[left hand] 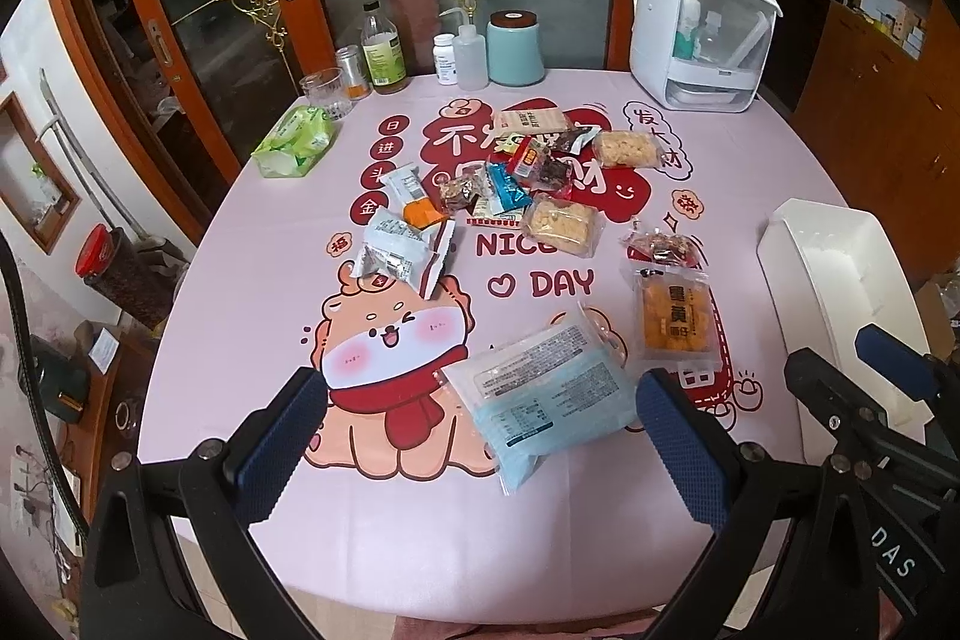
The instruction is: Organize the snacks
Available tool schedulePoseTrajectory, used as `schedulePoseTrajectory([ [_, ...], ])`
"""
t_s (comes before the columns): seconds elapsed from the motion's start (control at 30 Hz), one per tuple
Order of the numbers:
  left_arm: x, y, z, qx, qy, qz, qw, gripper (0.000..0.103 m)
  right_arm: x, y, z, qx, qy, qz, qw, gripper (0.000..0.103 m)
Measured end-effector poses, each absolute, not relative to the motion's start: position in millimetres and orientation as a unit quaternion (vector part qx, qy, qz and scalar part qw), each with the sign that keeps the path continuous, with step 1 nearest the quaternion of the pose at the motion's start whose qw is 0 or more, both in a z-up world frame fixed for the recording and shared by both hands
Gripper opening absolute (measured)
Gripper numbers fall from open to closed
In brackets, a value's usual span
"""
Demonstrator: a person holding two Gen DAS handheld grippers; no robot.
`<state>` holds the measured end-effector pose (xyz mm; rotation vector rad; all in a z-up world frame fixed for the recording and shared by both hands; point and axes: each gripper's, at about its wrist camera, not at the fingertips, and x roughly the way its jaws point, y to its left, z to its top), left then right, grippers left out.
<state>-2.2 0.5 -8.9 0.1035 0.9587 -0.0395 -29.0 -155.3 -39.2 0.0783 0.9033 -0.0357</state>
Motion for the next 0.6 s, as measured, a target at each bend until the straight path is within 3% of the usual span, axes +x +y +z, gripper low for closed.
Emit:
schedulePoseTrajectory([
  [0.3,5,1,-15,0.04,0.476,-0.005,0.878,0.102,-20,-163,-41,0.035,0.44,-0.003,0.898,0.062],
  [0.6,33,12,-36,0.032,0.508,-0.025,0.86,0.102,10,-183,-72,0.077,0.493,-0.011,0.867,0.062],
])
